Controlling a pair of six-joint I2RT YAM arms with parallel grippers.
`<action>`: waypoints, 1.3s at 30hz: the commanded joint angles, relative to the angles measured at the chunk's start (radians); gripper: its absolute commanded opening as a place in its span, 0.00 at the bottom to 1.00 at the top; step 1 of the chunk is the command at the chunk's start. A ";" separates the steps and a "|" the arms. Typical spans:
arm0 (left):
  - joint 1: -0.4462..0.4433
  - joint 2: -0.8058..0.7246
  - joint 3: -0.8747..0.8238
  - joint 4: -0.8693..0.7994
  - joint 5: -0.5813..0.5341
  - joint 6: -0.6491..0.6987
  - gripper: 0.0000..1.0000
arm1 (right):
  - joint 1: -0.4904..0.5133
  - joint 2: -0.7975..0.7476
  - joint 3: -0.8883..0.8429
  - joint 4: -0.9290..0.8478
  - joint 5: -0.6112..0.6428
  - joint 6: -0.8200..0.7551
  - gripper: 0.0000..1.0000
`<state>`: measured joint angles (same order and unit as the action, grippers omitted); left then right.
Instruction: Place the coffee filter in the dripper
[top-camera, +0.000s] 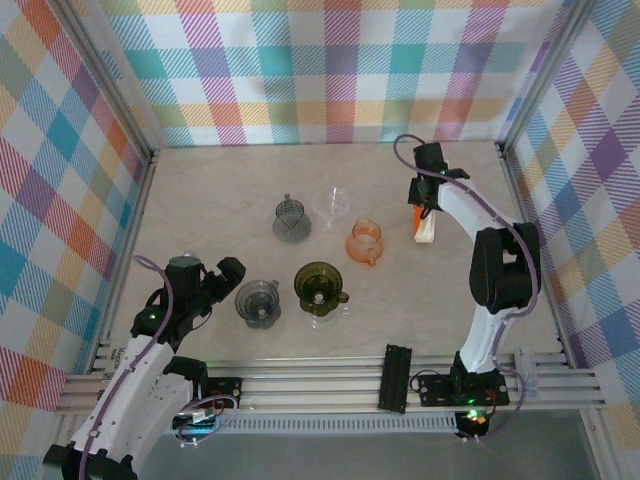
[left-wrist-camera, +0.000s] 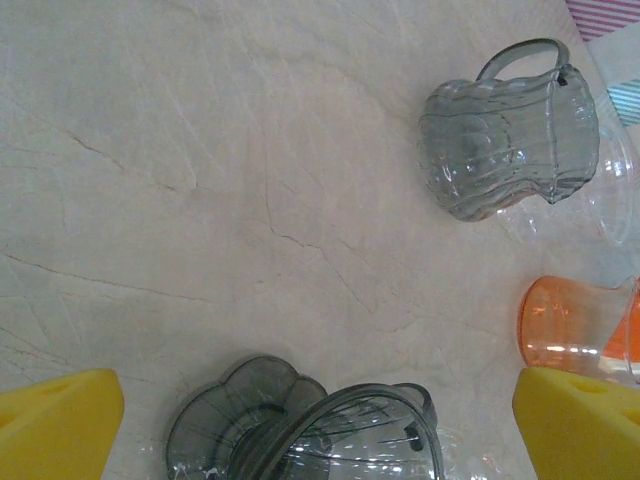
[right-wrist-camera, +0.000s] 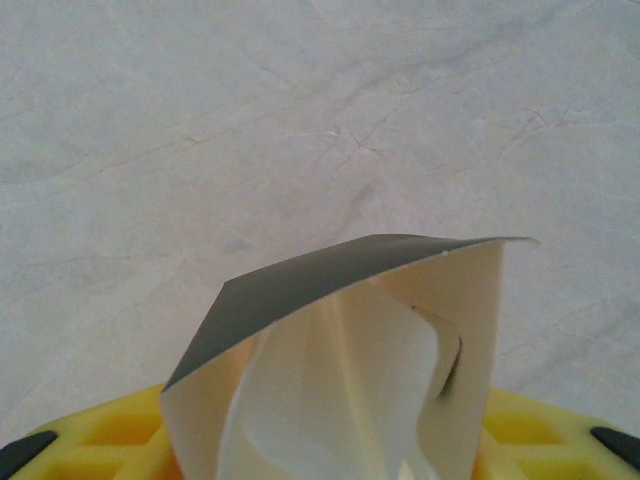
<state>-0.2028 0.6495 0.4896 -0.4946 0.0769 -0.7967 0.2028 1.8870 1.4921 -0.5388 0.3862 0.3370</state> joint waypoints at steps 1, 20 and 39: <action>-0.007 -0.010 0.026 -0.015 -0.011 -0.011 1.00 | 0.006 0.028 0.040 0.008 0.015 0.029 0.52; -0.007 -0.005 0.027 -0.026 -0.010 -0.014 1.00 | 0.009 -0.027 0.023 0.000 0.030 0.028 0.89; -0.007 -0.016 0.015 -0.022 -0.009 -0.013 1.00 | 0.062 -0.136 -0.065 -0.011 0.005 0.057 0.47</action>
<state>-0.2028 0.6376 0.4896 -0.4984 0.0769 -0.8005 0.2543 1.7195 1.4063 -0.5308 0.3820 0.3637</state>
